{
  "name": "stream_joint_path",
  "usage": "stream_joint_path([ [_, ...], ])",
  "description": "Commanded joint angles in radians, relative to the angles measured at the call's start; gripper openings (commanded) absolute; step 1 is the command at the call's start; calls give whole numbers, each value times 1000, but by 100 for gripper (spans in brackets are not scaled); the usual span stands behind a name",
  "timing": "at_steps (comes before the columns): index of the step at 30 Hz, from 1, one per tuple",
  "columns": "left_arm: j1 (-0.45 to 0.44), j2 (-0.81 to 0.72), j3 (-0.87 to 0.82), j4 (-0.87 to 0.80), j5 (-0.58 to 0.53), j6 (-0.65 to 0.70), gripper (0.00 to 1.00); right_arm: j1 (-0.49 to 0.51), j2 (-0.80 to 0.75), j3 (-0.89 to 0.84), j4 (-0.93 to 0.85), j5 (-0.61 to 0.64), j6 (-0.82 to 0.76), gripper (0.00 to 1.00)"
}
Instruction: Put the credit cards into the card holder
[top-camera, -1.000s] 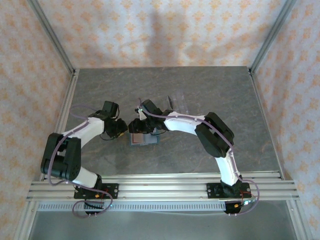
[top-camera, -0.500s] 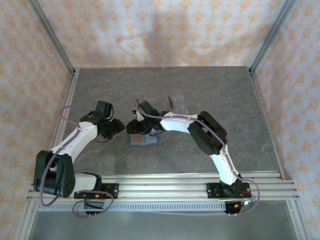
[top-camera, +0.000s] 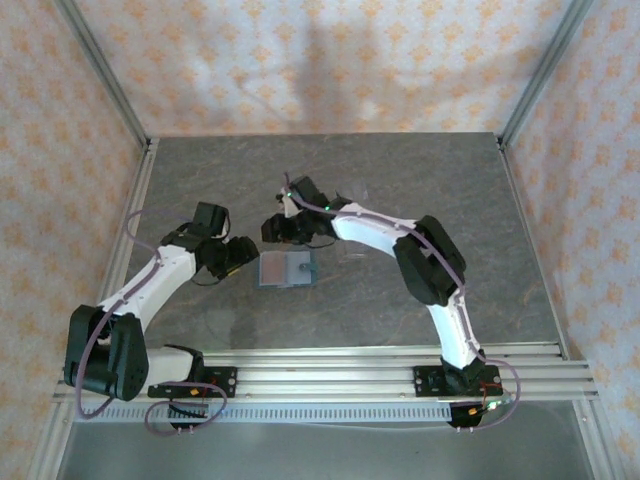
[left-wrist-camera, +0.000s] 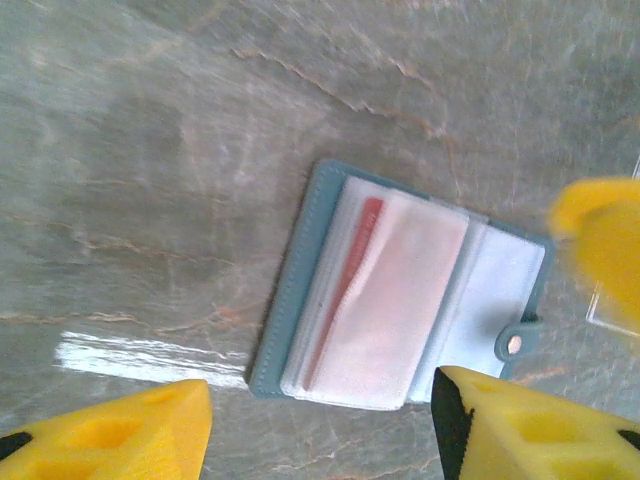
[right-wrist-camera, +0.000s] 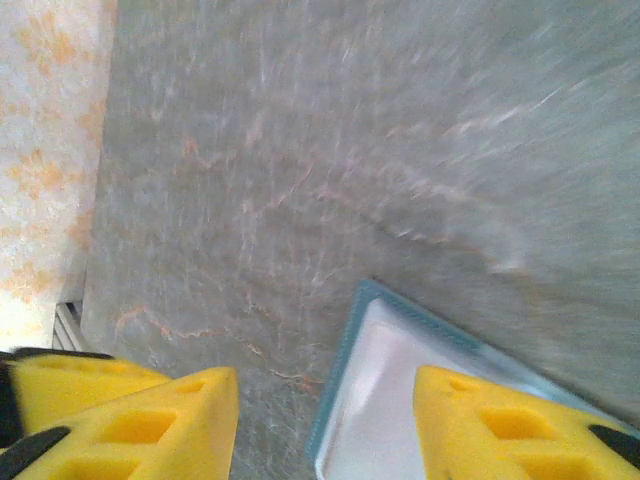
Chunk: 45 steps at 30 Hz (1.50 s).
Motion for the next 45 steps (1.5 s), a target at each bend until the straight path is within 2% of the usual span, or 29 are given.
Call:
stream_joint_path([
  [1,-59,62,56,8,-25,40,61,-45,-95,55,-146,132,-93,50],
  [5,-112,145,97,18,-89,45,61,-97,-78,123,-320,313,-170,43],
  [9,-122,208,109,32,-116,53,55,-103,-42,196,-426,512,-244,36],
  [12,-122,241,98,51,-123,55,52,-103,16,278,-513,637,-282,35],
  [17,-123,280,73,80,-121,62,48,-103,69,337,-563,746,-310,37],
  [23,-122,295,56,90,-128,65,45,-113,127,384,-600,774,-322,38],
  [30,-122,300,48,93,-129,66,43,-120,142,384,-603,781,-326,33],
  [45,-122,289,43,88,-124,63,41,-145,153,398,-622,754,-340,1],
])
